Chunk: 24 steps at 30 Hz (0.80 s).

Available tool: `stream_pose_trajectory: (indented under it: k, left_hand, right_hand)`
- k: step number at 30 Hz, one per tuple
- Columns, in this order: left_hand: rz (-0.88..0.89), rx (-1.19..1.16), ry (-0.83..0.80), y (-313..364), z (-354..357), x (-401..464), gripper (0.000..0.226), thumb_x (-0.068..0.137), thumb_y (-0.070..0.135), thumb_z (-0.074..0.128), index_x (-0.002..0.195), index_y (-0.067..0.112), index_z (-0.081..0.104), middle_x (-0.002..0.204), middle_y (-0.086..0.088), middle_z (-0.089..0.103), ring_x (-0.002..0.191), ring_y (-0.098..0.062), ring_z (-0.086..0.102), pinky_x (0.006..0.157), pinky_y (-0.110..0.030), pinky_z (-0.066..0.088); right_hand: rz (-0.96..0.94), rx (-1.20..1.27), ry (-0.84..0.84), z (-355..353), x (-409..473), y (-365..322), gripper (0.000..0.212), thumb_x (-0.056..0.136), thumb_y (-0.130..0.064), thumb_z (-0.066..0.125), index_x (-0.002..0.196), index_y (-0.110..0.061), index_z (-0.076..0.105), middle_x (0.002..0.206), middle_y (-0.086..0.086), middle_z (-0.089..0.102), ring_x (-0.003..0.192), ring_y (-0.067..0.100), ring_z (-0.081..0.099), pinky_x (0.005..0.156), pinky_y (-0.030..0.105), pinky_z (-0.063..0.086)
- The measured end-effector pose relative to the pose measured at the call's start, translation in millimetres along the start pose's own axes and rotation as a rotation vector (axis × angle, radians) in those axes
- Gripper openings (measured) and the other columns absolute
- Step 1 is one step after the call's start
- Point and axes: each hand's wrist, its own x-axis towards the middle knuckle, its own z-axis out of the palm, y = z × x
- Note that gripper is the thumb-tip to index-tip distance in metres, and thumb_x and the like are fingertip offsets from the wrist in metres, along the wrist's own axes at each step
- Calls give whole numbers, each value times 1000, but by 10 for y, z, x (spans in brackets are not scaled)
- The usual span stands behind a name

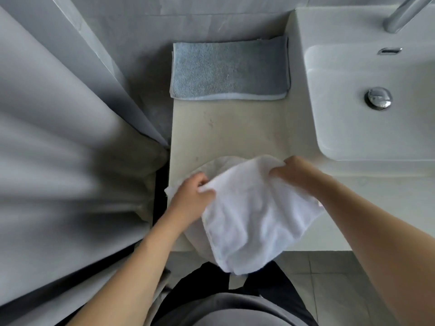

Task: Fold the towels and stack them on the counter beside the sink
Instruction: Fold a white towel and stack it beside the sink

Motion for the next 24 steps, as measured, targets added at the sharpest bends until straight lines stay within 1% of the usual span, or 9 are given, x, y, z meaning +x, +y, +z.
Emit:
stream_pose_trajectory:
  k: [2, 4, 5, 7, 10, 13, 16, 21, 24]
  left_hand:
    - [-58, -462, 301, 69, -285, 79, 13, 84, 15, 67, 80, 19, 56, 77, -3, 60, 68, -14, 54, 63, -31, 44]
    - [-136, -753, 435, 103, -543, 214, 7, 83, 20, 67, 88, 21, 62, 97, -17, 68, 83, -24, 62, 78, -43, 55]
    - [-155, -728, 446, 103, -644, 288, 7, 83, 24, 65, 90, 24, 63, 105, -17, 68, 88, -25, 63, 85, -48, 55]
    - [-171, -574, 435, 65, -764, 429, 6, 88, 27, 57, 92, 32, 58, 105, -6, 65, 93, -21, 62, 88, -48, 54]
    - [-154, -475, 418, 48, -868, 600, 14, 91, 27, 52, 102, 34, 56, 106, 5, 63, 99, -17, 62, 77, -35, 54]
    - [-111, -486, 354, 127, -993, 752, 25, 87, 32, 55, 111, 30, 62, 110, 2, 69, 100, -19, 66, 80, -36, 55]
    - [3, -507, 377, 376, -1126, 903, 14, 85, 36, 57, 90, 43, 67, 94, 7, 72, 88, -14, 69, 73, -32, 57]
    - [169, -402, 548, 937, -1343, 1476, 9, 86, 31, 48, 86, 36, 56, 89, 7, 62, 72, -2, 55, 65, -26, 47]
    - [191, -303, 555, 1163, -1388, 2047, 8, 89, 24, 46, 88, 19, 52, 83, 5, 54, 67, -6, 49, 60, -25, 41]
  right_hand:
    - [-24, 266, -81, -125, -8, -209, 36, 69, -41, 74, 85, -8, 71, 75, 6, 69, 66, 24, 64, 61, 30, 48]
    - [-32, 547, -162, -216, 14, -393, 33, 63, -32, 75, 83, -6, 72, 80, 14, 72, 71, 30, 67, 69, 42, 57]
    - [-26, 626, -186, -245, 37, -459, 29, 61, -26, 73, 82, -7, 72, 84, 17, 72, 75, 32, 67, 74, 47, 57]
    - [-10, 568, -234, -294, 79, -509, 11, 69, -14, 68, 80, -10, 69, 82, 14, 67, 73, 28, 63, 69, 39, 54]
    - [41, 395, -316, -330, 112, -449, 6, 83, -2, 64, 83, -8, 63, 78, 11, 63, 65, 20, 58, 57, 28, 53]
    - [-32, 734, -15, -429, 245, -425, 5, 89, -10, 61, 93, -12, 59, 88, 11, 64, 72, 22, 62, 62, 31, 53]
    - [-86, 965, 365, -603, 380, -654, 2, 91, -25, 55, 92, -26, 54, 83, 2, 58, 64, 15, 55, 53, 24, 45]
    - [-137, 778, 694, -968, 772, -1183, 7, 92, -31, 39, 99, -30, 42, 76, -7, 54, 61, 14, 50, 50, 27, 36]
    - [-183, 546, 846, -1187, 1195, -1455, 20, 95, -26, 35, 113, -23, 43, 99, 0, 62, 75, 25, 54, 59, 31, 31]
